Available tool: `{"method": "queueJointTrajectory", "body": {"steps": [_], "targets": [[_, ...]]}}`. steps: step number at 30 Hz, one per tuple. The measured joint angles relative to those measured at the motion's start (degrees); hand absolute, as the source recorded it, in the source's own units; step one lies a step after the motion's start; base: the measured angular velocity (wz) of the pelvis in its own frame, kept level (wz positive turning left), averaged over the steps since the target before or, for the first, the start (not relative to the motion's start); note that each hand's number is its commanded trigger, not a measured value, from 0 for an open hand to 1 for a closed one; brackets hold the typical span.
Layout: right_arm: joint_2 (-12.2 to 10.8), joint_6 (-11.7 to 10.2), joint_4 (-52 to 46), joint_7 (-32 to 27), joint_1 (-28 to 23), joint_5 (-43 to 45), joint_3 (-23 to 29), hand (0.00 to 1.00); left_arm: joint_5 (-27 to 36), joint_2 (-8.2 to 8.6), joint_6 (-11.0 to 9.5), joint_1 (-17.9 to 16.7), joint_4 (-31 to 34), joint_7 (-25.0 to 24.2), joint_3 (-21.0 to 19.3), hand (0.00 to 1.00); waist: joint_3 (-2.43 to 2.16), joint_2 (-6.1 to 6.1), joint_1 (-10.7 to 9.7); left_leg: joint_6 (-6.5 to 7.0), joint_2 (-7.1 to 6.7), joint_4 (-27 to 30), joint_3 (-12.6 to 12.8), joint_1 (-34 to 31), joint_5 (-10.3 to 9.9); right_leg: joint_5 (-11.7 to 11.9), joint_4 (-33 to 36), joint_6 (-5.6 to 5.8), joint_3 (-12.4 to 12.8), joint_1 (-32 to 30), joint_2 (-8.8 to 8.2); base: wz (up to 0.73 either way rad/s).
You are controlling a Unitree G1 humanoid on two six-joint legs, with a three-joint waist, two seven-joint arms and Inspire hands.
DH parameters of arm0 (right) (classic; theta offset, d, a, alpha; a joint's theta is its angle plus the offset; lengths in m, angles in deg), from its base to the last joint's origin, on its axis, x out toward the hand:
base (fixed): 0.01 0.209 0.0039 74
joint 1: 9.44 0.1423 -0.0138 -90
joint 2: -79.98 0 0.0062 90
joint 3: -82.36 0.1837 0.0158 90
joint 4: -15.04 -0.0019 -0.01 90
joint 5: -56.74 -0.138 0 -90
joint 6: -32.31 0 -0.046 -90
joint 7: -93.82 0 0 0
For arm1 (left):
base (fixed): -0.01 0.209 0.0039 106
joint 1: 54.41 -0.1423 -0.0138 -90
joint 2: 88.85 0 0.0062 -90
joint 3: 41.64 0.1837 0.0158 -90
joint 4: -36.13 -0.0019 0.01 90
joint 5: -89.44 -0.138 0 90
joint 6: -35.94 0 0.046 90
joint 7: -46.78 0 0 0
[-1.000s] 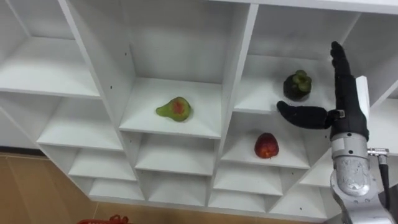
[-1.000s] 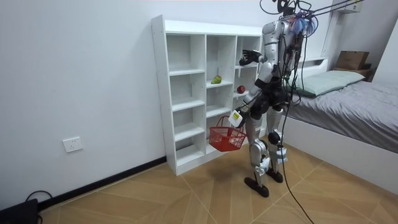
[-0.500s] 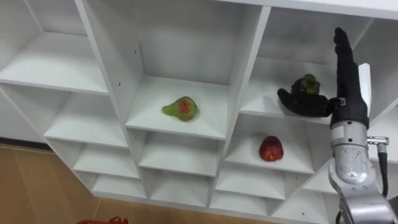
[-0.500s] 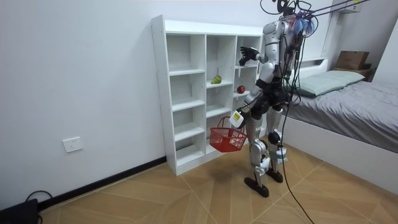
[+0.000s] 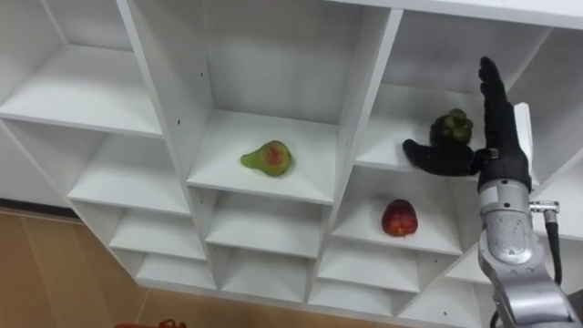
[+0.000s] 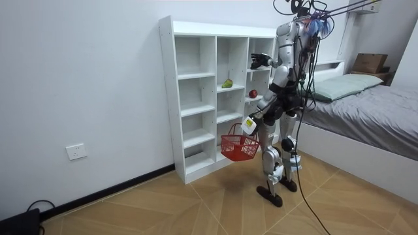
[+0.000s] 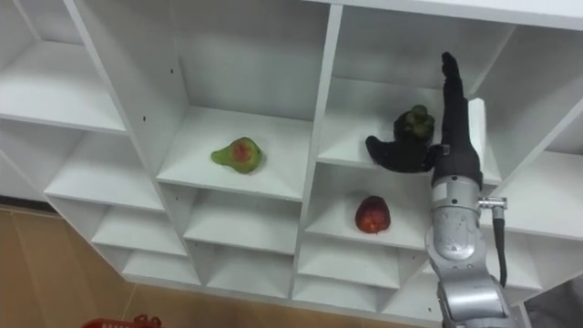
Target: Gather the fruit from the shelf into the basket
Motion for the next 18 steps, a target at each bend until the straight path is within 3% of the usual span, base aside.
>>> {"method": "queueJointTrajectory", "body": {"steps": [18], "targets": [[0.0,0.1,4.3,3.4,-0.1,0.0,0.2,0.0,-0.8,0.25,0.8,-0.3,0.1,-1.7,-1.1,1.0,-0.26,0.48,-0.5,-0.07,-0.12,0.5,-0.9,0.1,0.1,0.0,0.0,0.01,-0.1,0.7,0.02,0.01]]}}
